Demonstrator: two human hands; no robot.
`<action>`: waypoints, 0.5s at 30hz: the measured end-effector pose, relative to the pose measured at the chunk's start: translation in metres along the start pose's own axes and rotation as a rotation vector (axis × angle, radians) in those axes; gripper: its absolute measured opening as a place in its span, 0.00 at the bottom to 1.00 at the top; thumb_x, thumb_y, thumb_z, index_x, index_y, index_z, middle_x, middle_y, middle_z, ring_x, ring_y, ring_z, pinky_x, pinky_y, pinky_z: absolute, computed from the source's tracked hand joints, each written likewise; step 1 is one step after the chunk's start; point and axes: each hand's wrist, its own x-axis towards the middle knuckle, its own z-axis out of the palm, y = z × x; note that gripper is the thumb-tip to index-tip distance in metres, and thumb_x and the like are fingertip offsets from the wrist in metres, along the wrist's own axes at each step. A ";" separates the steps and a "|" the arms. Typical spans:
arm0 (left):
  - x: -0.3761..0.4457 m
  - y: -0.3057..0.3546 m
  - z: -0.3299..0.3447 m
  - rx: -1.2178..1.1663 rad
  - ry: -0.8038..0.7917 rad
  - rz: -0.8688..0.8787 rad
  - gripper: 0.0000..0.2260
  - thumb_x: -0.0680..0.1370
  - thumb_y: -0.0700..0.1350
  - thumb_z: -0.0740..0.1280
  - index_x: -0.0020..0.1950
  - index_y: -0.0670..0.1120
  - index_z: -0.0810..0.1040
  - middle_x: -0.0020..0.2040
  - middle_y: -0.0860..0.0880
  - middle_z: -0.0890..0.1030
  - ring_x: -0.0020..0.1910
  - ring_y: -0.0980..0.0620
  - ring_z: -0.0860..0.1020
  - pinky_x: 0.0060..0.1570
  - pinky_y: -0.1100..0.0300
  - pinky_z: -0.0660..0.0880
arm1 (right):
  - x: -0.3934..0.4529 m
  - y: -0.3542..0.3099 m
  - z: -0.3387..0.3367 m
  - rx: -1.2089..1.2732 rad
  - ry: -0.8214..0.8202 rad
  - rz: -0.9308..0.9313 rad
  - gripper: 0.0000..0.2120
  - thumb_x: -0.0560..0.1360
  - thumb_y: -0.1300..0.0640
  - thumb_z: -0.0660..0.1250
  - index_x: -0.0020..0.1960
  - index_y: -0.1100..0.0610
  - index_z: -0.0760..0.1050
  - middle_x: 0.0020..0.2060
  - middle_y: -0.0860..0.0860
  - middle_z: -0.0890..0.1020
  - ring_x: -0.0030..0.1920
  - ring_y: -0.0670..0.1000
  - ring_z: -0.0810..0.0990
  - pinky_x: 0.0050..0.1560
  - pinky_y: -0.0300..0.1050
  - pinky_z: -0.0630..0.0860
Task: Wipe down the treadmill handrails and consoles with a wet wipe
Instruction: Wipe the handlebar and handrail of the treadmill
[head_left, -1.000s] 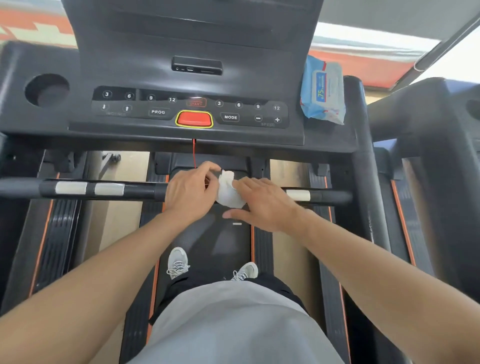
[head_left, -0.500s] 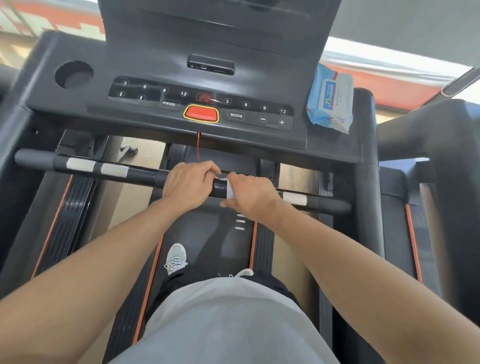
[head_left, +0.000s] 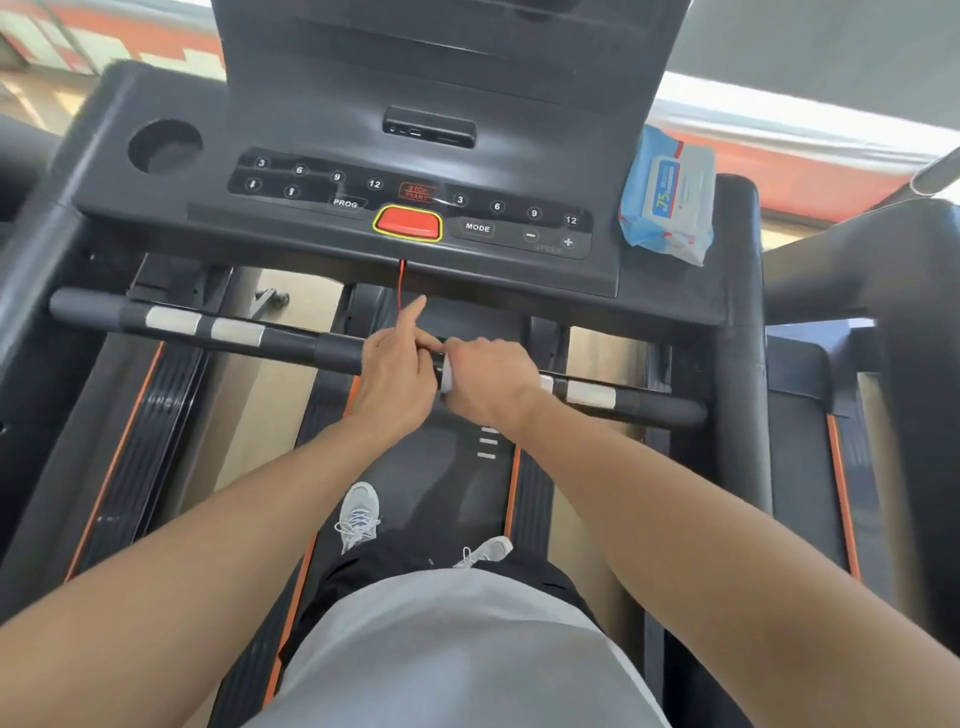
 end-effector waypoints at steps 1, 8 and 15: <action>-0.003 0.001 0.001 0.006 0.016 0.006 0.26 0.83 0.36 0.57 0.80 0.49 0.59 0.52 0.57 0.80 0.67 0.50 0.66 0.69 0.54 0.61 | -0.004 0.004 0.001 -0.013 0.013 -0.005 0.13 0.76 0.51 0.65 0.58 0.54 0.71 0.49 0.53 0.84 0.49 0.60 0.83 0.41 0.48 0.67; -0.043 0.004 0.033 0.134 0.160 0.419 0.23 0.80 0.41 0.66 0.75 0.44 0.68 0.59 0.51 0.79 0.64 0.52 0.74 0.79 0.45 0.50 | -0.104 0.146 0.002 -0.257 -0.121 0.186 0.13 0.78 0.55 0.65 0.62 0.54 0.70 0.49 0.52 0.84 0.47 0.56 0.85 0.53 0.50 0.78; -0.071 0.013 0.065 0.000 0.049 0.450 0.18 0.79 0.40 0.68 0.69 0.47 0.74 0.67 0.52 0.77 0.72 0.56 0.67 0.79 0.52 0.52 | -0.128 0.162 0.000 0.001 -0.173 0.169 0.22 0.81 0.40 0.64 0.66 0.55 0.68 0.57 0.53 0.81 0.54 0.57 0.81 0.54 0.50 0.74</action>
